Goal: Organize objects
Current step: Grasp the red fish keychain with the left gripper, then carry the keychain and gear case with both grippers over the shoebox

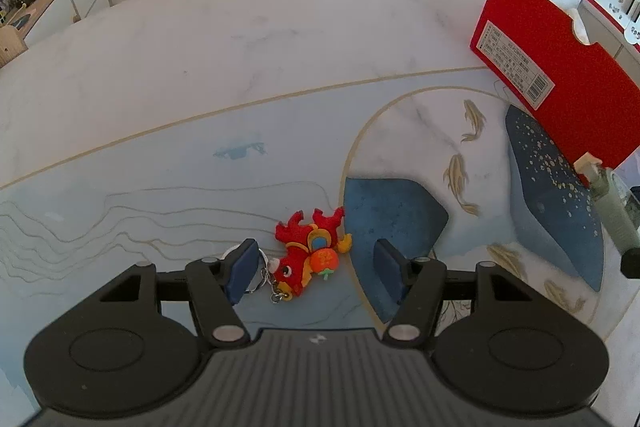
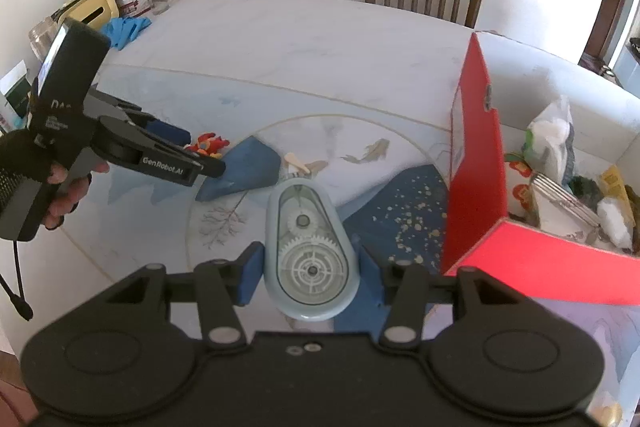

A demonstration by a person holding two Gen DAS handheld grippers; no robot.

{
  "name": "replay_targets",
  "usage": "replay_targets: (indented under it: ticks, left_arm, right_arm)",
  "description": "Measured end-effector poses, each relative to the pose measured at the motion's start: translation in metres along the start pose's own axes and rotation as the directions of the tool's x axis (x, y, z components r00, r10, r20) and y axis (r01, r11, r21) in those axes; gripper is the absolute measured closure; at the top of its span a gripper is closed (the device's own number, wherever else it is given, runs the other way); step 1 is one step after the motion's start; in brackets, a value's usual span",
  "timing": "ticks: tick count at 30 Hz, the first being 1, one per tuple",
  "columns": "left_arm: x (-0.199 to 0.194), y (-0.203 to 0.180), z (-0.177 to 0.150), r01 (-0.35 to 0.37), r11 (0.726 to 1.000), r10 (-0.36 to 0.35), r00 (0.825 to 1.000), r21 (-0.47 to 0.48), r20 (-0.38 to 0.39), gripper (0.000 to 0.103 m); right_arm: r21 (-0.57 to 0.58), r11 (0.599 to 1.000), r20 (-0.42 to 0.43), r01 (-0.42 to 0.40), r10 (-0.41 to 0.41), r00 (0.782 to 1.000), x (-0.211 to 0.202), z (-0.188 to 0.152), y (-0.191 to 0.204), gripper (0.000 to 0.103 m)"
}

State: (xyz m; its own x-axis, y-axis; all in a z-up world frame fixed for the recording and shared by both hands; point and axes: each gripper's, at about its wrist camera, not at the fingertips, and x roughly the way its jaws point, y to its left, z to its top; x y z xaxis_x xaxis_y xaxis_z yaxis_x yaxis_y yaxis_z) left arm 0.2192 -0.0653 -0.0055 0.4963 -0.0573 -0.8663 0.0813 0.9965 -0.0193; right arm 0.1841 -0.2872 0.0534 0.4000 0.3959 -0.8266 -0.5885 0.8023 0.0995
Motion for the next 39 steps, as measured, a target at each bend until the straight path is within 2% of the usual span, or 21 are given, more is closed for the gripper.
replay_targets:
  ticks: [4, 8, 15, 21, 29, 39]
  left_arm:
    - [-0.001, -0.004, 0.0, -0.026, 1.0, 0.026, 1.0, 0.012, 0.009, 0.059]
    - [0.0, -0.008, 0.0, -0.038, 0.999, 0.038, 0.999, 0.002, 0.017, 0.064]
    - [-0.005, -0.02, 0.002, -0.036, 0.999, 0.037, 0.999, -0.022, 0.024, 0.065]
    - [-0.026, -0.042, 0.016, -0.01, 1.0, 0.011, 0.998, -0.021, 0.054, 0.065]
    - [-0.059, -0.09, 0.052, 0.05, 0.998, -0.053, 0.993, 0.029, 0.108, 0.065]
    - [-0.083, -0.159, 0.096, 0.115, 0.99, -0.129, 0.975, 0.088, 0.18, 0.065]
  right_arm:
    - [0.004, 1.0, 0.004, -0.008, 0.008, 1.0, -0.005, -0.001, -0.005, 0.052]
    - [0.012, 1.0, 0.004, -0.009, 0.009, 1.0, -0.01, -0.003, -0.011, 0.052]
    - [0.033, 0.999, 0.018, -0.014, 0.014, 1.0, -0.022, 0.001, -0.024, 0.052]
    - [0.045, 0.999, 0.058, -0.018, 0.016, 0.998, -0.041, 0.008, -0.042, 0.052]
    - [0.056, 0.998, 0.1, 0.001, -0.007, 0.995, -0.063, 0.016, -0.075, 0.052]
    - [0.087, 0.995, 0.137, 0.051, -0.063, 0.989, -0.085, 0.016, -0.125, 0.053]
